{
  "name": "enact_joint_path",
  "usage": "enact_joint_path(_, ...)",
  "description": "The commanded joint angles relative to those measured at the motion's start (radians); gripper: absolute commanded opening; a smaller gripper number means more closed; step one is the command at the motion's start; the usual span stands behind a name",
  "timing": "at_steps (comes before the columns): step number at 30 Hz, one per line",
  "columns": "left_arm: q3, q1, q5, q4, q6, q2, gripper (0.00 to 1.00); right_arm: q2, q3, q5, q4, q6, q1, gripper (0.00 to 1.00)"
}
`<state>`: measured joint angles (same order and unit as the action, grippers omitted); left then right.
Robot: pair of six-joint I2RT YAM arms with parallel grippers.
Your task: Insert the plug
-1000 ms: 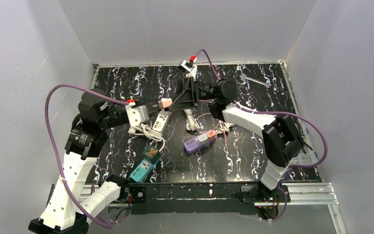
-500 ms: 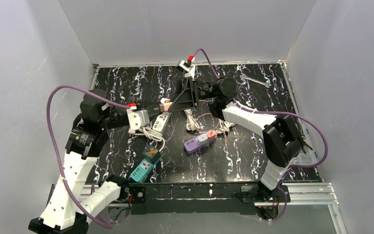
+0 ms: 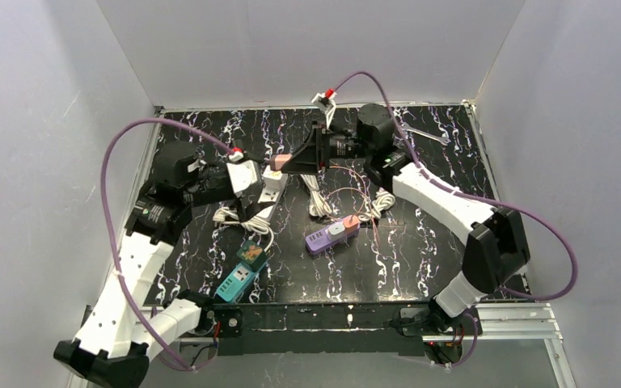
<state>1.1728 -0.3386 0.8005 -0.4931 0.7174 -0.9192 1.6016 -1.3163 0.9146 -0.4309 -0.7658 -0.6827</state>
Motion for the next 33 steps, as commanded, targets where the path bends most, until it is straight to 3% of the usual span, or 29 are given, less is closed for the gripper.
enact_joint_path(1, -0.025, 0.02, -0.109, -0.005, -0.147, -0.069, 0.98, -0.053, 0.056, -0.306, 0.394, 0.598, 0.042, 0.01)
enact_joint_path(7, 0.031, 0.073, -0.153, 0.003, -0.265, -0.269, 0.98, 0.011, 0.221, -0.444, 0.187, 0.744, 0.058, 0.01)
enact_joint_path(12, 0.2, 0.085, -0.266, -0.08, -0.29, -0.526, 0.97, 0.131, 0.249, -0.472, 0.095, 0.827, 0.059, 0.01)
enact_joint_path(17, 0.282, 0.102, -0.291, -0.061, -0.289, -0.69, 0.85, 0.219, 0.283, -0.474, -0.034, 0.842, 0.06, 0.01)
enact_joint_path(21, 0.352, 0.127, -0.27, -0.071, -0.3, -0.794, 0.65, 0.263, 0.299, -0.457, -0.121, 0.832, 0.063, 0.01)
enact_joint_path(24, 0.365, 0.14, -0.264, -0.052, -0.285, -0.836, 0.53, 0.284, 0.257, -0.358, -0.134, 0.671, 0.088, 0.01)
enact_joint_path(27, 0.358, 0.148, -0.264, -0.026, -0.254, -0.855, 0.52, 0.3, 0.232, -0.243, -0.259, 0.344, 0.14, 0.01)
enact_joint_path(30, 0.363, 0.158, -0.253, -0.024, -0.24, -0.872, 0.51, 0.334, 0.231, -0.223, -0.423, -0.002, 0.165, 0.01)
enact_joint_path(33, 0.36, 0.161, -0.242, -0.023, -0.218, -0.877, 0.51, 0.443, 0.167, -0.149, -0.563, -0.342, 0.183, 0.01)
